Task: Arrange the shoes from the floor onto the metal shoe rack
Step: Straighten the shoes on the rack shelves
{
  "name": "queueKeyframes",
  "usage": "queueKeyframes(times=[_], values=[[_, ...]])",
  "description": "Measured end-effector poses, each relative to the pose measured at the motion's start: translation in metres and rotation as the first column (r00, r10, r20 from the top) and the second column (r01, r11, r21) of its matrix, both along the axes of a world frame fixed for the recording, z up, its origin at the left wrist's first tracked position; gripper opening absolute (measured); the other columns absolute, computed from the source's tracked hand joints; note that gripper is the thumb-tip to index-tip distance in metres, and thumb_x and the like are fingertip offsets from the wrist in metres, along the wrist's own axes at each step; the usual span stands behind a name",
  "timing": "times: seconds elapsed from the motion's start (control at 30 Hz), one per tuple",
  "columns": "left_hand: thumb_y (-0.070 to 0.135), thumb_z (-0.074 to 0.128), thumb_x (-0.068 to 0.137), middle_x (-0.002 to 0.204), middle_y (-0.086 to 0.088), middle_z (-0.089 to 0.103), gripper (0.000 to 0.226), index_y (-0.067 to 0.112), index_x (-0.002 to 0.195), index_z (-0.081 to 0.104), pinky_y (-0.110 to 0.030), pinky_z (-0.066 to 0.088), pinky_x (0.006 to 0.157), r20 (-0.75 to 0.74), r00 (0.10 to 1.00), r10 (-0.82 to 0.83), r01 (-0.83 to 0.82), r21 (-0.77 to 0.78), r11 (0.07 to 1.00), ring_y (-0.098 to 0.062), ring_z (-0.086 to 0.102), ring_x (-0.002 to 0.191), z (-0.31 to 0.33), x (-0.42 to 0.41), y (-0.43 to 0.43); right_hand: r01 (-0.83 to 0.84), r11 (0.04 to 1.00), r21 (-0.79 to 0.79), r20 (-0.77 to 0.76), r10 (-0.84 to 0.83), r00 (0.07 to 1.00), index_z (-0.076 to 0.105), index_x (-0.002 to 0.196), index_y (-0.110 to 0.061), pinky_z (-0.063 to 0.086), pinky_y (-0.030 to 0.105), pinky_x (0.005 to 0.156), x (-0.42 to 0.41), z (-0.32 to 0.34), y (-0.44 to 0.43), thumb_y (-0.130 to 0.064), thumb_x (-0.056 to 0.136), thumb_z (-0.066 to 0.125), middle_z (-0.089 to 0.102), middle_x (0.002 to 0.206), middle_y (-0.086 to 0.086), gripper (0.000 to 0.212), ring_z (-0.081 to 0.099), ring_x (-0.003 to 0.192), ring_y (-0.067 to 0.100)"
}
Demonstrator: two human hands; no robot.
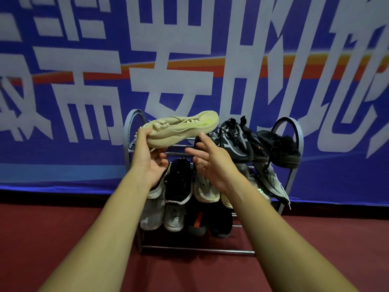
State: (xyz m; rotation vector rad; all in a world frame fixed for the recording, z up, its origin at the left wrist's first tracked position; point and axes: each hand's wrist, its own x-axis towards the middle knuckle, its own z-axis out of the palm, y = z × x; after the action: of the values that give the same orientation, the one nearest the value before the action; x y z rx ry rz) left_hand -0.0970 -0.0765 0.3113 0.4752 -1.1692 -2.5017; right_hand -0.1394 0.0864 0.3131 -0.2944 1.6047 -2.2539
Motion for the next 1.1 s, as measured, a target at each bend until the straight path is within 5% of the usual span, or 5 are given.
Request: queueKeyframes(times=[0.17, 0.57, 0.7, 0.93, 1.1], values=[[0.055, 0.065, 0.075, 0.072, 0.0, 0.062, 0.041, 0.019, 0.094, 0.07, -0.024, 0.028, 0.056, 0.003, 0.998, -0.058, 0.058, 0.038, 0.998, -0.011, 0.04, 0.06, -0.001, 0.012, -0.023, 0.112, 0.97, -0.215, 0.147, -0.081, 0.986, 0.06, 0.13, -0.016, 0.033, 0.013, 0.04, -0.012, 0.0, 0.007, -0.06, 0.091, 0.059, 0.076, 0.104, 0.014, 0.059, 0.047, 0.054, 0.008], [0.077, 0.065, 0.07, 0.076, 0.0, 0.067, 0.068, 0.016, 0.099, 0.069, -0.025, 0.037, 0.061, 0.01, 0.999, -0.049, 0.048, 0.084, 0.995, -0.013, 0.053, 0.071, -0.008, 0.008, -0.027, 0.126, 0.99, -0.06, 0.117, -0.118, 0.986, 0.063, 0.122, -0.013, 0.032, 0.013, 0.038, -0.021, 0.001, 0.025, -0.026, 0.087, 0.059, 0.076, 0.085, 0.009, 0.037, 0.048, 0.045, 0.006], [0.053, 0.079, 0.077, 0.114, -0.006, 0.071, 0.06, 0.03, 0.127, 0.056, -0.027, 0.044, 0.065, -0.002, 0.992, -0.123, 0.123, -0.022, 0.992, -0.019, 0.063, 0.102, -0.012, -0.002, -0.007, 0.064, 0.993, -0.102, 0.099, -0.053, 0.994, 0.061, 0.113, -0.01, 0.026, 0.014, 0.039, -0.012, 0.001, 0.028, -0.015, 0.087, 0.057, 0.076, 0.09, 0.013, 0.027, 0.049, 0.042, 0.006], [0.032, 0.07, 0.087, 0.101, -0.003, 0.071, 0.022, 0.031, 0.105, 0.057, -0.025, 0.04, 0.06, -0.024, 1.0, -0.019, 0.017, -0.061, 0.998, -0.014, 0.063, 0.08, -0.013, -0.023, 0.016, -0.157, 0.982, 0.107, 0.134, 0.142, 0.981, 0.066, 0.117, -0.013, 0.031, 0.021, 0.054, -0.014, -0.016, 0.047, -0.036, 0.088, 0.063, 0.075, 0.102, 0.014, 0.038, 0.046, 0.058, 0.011], [0.034, 0.069, 0.084, 0.089, 0.002, 0.07, 0.028, 0.025, 0.11, 0.065, -0.026, 0.041, 0.064, 0.023, 1.0, 0.018, -0.016, -0.08, 0.997, -0.011, 0.06, 0.073, -0.018, -0.029, 0.02, -0.153, 0.976, 0.157, 0.155, 0.128, 0.98, 0.056, 0.073, -0.019, 0.019, 0.022, 0.053, -0.021, -0.019, 0.065, -0.037, 0.089, 0.06, 0.049, 0.073, 0.003, 0.024, 0.038, 0.053, 0.009]])
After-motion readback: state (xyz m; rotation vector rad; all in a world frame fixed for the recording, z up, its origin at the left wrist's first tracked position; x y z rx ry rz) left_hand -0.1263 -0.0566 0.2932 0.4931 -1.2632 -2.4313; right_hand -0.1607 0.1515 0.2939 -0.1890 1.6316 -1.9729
